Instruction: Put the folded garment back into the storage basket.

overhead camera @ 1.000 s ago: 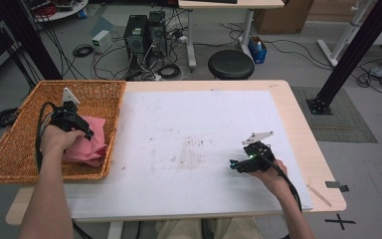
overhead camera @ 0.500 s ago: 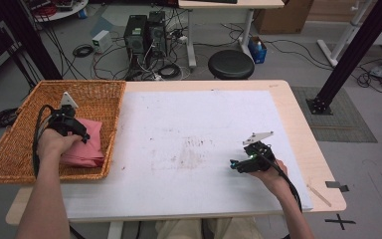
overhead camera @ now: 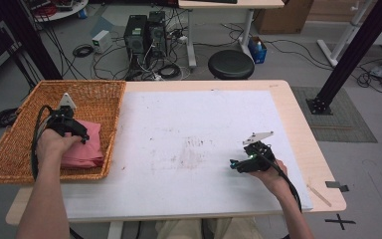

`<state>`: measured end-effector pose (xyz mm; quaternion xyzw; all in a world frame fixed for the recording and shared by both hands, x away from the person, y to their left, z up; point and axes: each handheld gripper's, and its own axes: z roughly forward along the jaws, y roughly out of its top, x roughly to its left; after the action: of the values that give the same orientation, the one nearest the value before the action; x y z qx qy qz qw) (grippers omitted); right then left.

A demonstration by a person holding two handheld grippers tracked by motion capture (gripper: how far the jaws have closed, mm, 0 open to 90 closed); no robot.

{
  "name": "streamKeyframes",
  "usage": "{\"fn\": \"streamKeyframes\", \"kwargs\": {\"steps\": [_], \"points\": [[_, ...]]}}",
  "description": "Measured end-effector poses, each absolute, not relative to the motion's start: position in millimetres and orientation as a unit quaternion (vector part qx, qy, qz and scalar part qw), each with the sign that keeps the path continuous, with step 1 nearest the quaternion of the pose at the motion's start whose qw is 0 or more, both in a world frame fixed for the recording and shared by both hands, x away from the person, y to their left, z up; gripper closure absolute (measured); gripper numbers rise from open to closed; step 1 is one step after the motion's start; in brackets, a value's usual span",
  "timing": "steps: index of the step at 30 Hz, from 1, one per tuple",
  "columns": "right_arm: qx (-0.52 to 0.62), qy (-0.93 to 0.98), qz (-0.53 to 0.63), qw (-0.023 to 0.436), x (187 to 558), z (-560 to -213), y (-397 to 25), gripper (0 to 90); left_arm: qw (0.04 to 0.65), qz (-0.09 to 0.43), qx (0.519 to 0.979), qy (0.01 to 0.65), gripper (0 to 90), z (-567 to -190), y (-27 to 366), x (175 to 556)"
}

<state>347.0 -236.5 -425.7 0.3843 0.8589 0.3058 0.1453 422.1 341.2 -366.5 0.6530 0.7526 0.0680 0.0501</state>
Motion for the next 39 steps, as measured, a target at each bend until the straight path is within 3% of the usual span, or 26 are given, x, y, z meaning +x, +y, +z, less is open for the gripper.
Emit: {"fn": "streamKeyframes", "kwargs": {"steps": [2,5,24,39], "points": [[0.381,0.861,0.304,0.145,347,-427,-236,24.3,0.047,0.062,0.646,0.760,37.1,-366,346,421],[0.381,0.861,0.304,0.145,346,-426,-234,24.3,0.047,0.061,0.632,0.771,26.6,-362,354,420],[0.375,0.863,0.305,0.146,347,-425,-231,24.3,0.062,0.070,0.644,0.759,25.2,-340,349,417],[0.375,0.864,0.304,0.145,347,-424,-231,24.2,0.079,0.079,0.691,0.714,24.2,-315,304,419]]}}
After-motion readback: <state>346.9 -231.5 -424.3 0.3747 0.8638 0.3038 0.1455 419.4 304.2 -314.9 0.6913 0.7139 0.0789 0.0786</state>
